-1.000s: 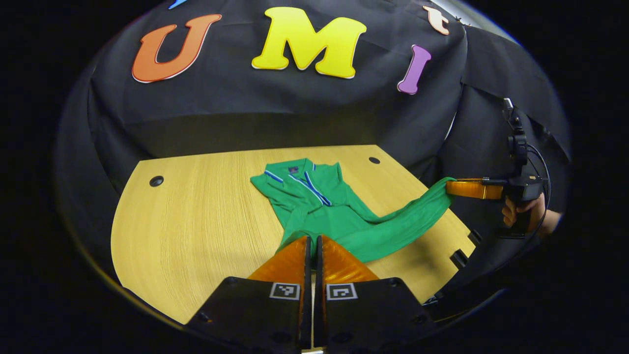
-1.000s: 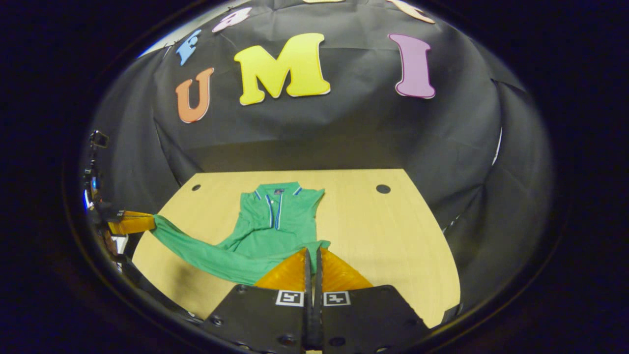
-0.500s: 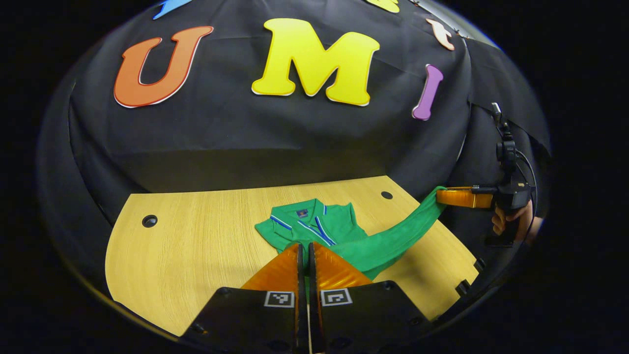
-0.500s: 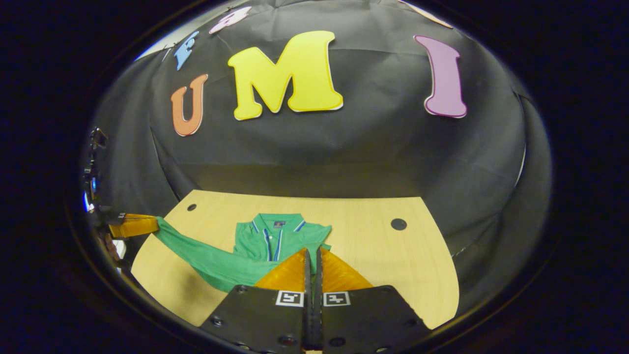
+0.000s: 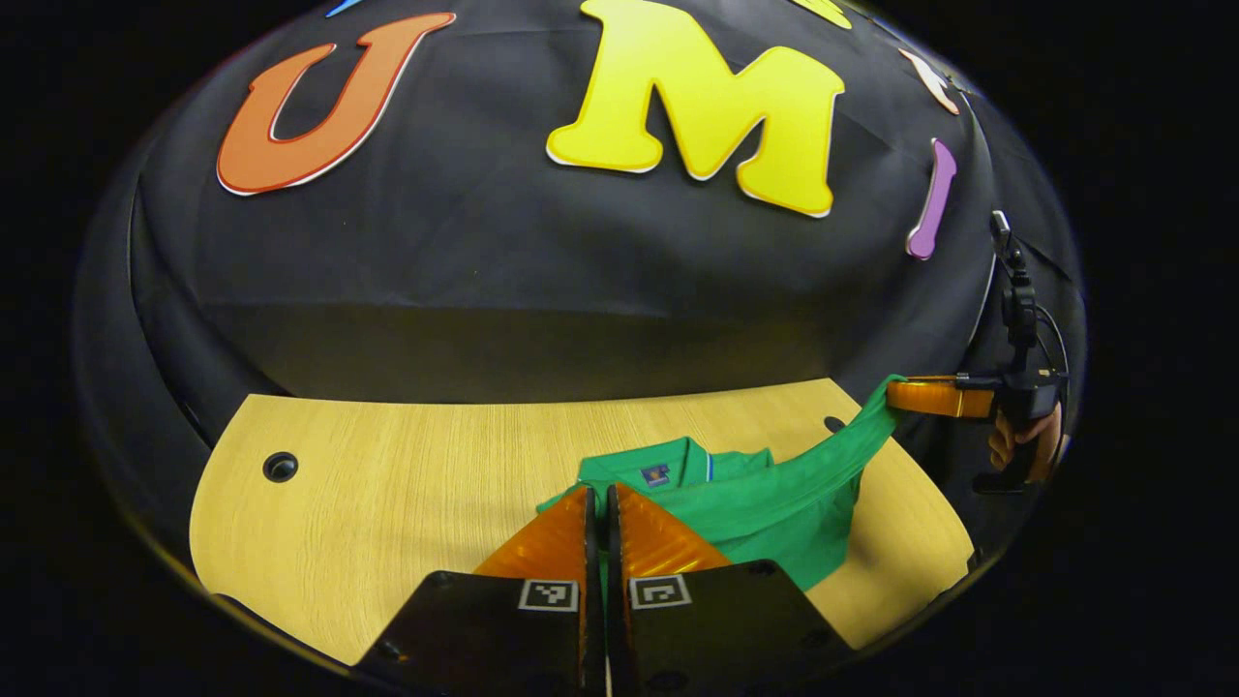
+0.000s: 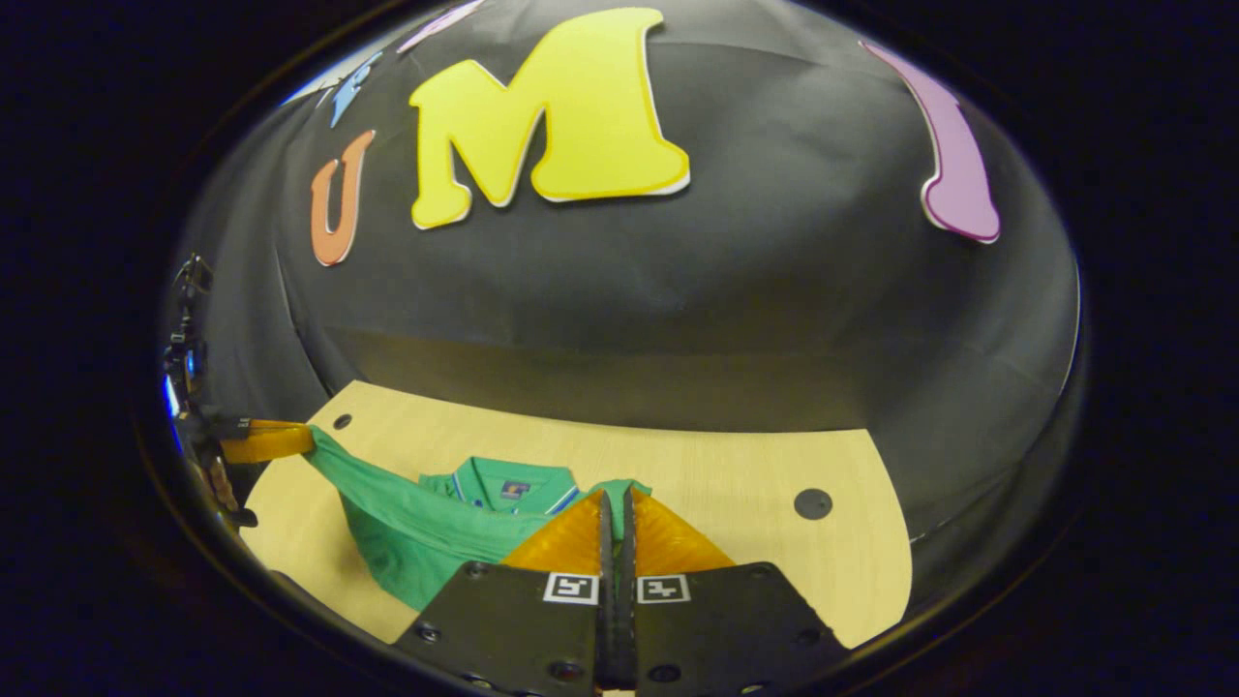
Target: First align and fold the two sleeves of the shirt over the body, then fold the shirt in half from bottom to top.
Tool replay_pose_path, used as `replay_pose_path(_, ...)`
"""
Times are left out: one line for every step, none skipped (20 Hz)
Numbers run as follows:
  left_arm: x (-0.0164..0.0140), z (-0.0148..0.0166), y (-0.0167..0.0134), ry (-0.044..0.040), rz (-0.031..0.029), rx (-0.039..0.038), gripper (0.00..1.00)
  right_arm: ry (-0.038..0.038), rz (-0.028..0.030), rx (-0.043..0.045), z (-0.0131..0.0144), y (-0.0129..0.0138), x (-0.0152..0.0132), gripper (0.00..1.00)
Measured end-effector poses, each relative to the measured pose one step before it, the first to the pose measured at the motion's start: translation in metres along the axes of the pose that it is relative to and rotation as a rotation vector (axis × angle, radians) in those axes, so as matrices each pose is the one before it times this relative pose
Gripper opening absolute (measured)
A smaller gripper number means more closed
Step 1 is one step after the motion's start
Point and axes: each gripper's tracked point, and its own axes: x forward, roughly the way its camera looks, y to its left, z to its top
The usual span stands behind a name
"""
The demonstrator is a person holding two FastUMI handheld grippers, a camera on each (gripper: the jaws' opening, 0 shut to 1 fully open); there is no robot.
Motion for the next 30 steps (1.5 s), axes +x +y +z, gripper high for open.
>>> replay_pose_path(0.01455, -0.00529, 0.00220, 0.00432, -0.00523, -0.01786, 0.06, 0.00745, -0.00280, 0.00092, -0.00316, -0.00144, 0.01484, 0.00)
replay_pose_path(0.01262, -0.00854, 0.00552, 0.01613, 0.00758, -0.01327, 0.07, 0.00714, 0.00305, 0.00038, -0.00461, -0.00066, 0.01432, 0.00)
replay_pose_path(0.01048, -0.00884, 0.00624, 0.01755, 0.01852, -0.01008, 0.07, 0.01122, 0.00419, -0.00101, -0.00598, 0.00090, 0.01198, 0.00)
replay_pose_path(0.01139, -0.00722, 0.00674, 0.00979, 0.01780, -0.01065, 0.07, 0.00777, 0.00574, -0.00332, -0.00495, 0.00070, 0.01172, 0.00)
replay_pose_path(0.00982, -0.00556, 0.00629, 0.00548, 0.01767, -0.00724, 0.07, 0.00590, 0.00181, -0.00572, -0.00458, 0.00032, 0.01162, 0.00)
replay_pose_path(0.00863, -0.00332, 0.00499, -0.00070, 0.01777, -0.00282, 0.07, 0.00843, -0.00196, -0.00375, -0.00487, -0.00097, 0.00966, 0.00)
replay_pose_path(0.00572, -0.00180, 0.00407, -0.00345, 0.01480, 0.00302, 0.07, 0.00507, 0.00070, -0.00241, -0.00419, -0.00024, 0.00958, 0.00)
replay_pose_path(0.00464, -0.00068, 0.00433, -0.00557, 0.01311, 0.00611, 0.07, 0.00329, 0.00302, 0.00043, -0.00280, 0.00005, 0.00670, 0.00)
replay_pose_path(0.00504, -0.00039, 0.00351, -0.00673, 0.01089, 0.00785, 0.07, 0.00013, 0.00103, 0.00190, -0.00107, 0.00013, 0.00697, 0.00)
replay_pose_path(0.00527, -0.00090, 0.00444, -0.00604, 0.00946, 0.00704, 0.07, 0.00182, -0.00129, -0.00085, -0.00075, -0.00080, 0.00145, 0.00)
replay_pose_path(0.00512, -0.00154, 0.00155, -0.00345, 0.00663, 0.00278, 0.07, 0.00215, -0.00323, -0.00443, -0.00339, -0.00139, 0.00543, 0.00)
replay_pose_path(0.00586, -0.00447, 0.00168, 0.00581, 0.00696, 0.00005, 0.07, 0.00358, -0.00152, -0.00163, -0.00325, -0.00075, 0.00622, 0.00)
replay_pose_path(0.00546, -0.00641, 0.00145, 0.00984, 0.00703, -0.00100, 0.07, 0.00717, -0.00446, 0.00036, -0.00498, -0.00107, 0.00776, 0.00)
replay_pose_path(0.00659, -0.00668, 0.00206, 0.01399, 0.01460, -0.00036, 0.07, 0.01821, -0.00579, 0.00044, -0.00685, -0.00239, 0.00589, 0.00)
replay_pose_path(0.00537, -0.00754, 0.00101, 0.01668, 0.00886, 0.00052, 0.08, 0.02069, -0.00619, -0.00224, -0.00854, -0.00237, 0.00632, 0.00)
replay_pose_path(0.00284, -0.00727, 0.00074, 0.01732, 0.00713, 0.00171, 0.08, 0.01660, -0.00352, -0.00273, -0.00667, -0.00179, 0.00405, 0.00)
replay_pose_path(0.00161, -0.00347, -0.00227, 0.01358, -0.00189, -0.00501, 0.10, 0.01550, -0.00359, -0.00248, -0.00545, -0.00187, 0.00074, 0.01)
replay_pose_path(-0.00094, -0.00010, -0.00155, 0.00069, 0.00303, -0.00802, 0.13, 0.01683, -0.00221, -0.00073, -0.00502, -0.00230, 0.00053, 0.07)
replay_pose_path(-0.00256, 0.00195, -0.00028, -0.00580, 0.00693, -0.00846, 0.21, 0.01152, -0.00126, -0.00051, -0.00378, -0.00139, 0.00032, 0.07)
replay_pose_path(-0.00255, 0.00245, 0.00022, -0.00819, 0.01069, -0.00439, 0.09, 0.00258, -0.00572, -0.00112, -0.00117, -0.00328, -0.00209, 0.08)
replay_pose_path(-0.00329, 0.00177, -0.00061, -0.00294, 0.01331, 0.00052, 0.39, -0.00663, -0.00488, 0.00154, 0.00175, -0.00073, -0.00229, 0.26)
replay_pose_path(-0.01252, 0.00200, 0.00362, -0.00204, 0.02498, 0.00367, 0.70, -0.00954, -0.00979, 0.00154, 0.00316, -0.00232, -0.00320, 0.43)
replay_pose_path(-0.00237, 0.00392, 0.00120, -0.00650, 0.02007, 0.00383, 1.00, -0.01610, -0.01476, 0.00007, 0.00477, -0.00384, -0.00596, 0.61)
replay_pose_path(-0.00605, 0.00592, -0.00427, -0.01290, 0.00168, -0.00518, 1.00, -0.01930, -0.01308, -0.00557, 0.00646, -0.00224, -0.00791, 0.78)
replay_pose_path(-0.01062, 0.01004, -0.00272, -0.02229, 0.00244, -0.00945, 1.00, -0.02576, -0.02104, -0.01010, 0.00811, -0.00409, -0.01084, 0.96)
replay_pose_path(-0.01193, 0.01001, -0.00236, -0.02565, 0.00435, -0.00888, 1.00, -0.03169, -0.01107, -0.01211, 0.01015, -0.00166, -0.01406, 0.98)
replay_pose_path(-0.01224, 0.01163, -0.00189, -0.02673, 0.00394, -0.00590, 1.00, -0.02994, -0.00055, -0.01294, 0.00874, 0.00192, -0.01511, 0.98)
replay_pose_path(-0.01390, 0.00946, -0.00107, -0.02402, 0.00651, -0.00524, 1.00, -0.02600, 0.00084, -0.01157, 0.00893, 0.00173, -0.01673, 0.98)
replay_pose_path(-0.01585, 0.01052, -0.00249, -0.02094, 0.00168, -0.00379, 1.00, -0.03130, 0.00038, -0.00573, 0.00979, 0.00205, -0.01845, 0.98)
replay_pose_path(-0.02000, 0.01192, -0.00182, -0.02070, 0.00445, -0.00487, 1.00, -0.02719, 0.00206, -0.00365, 0.00948, 0.00346, -0.02183, 0.98)
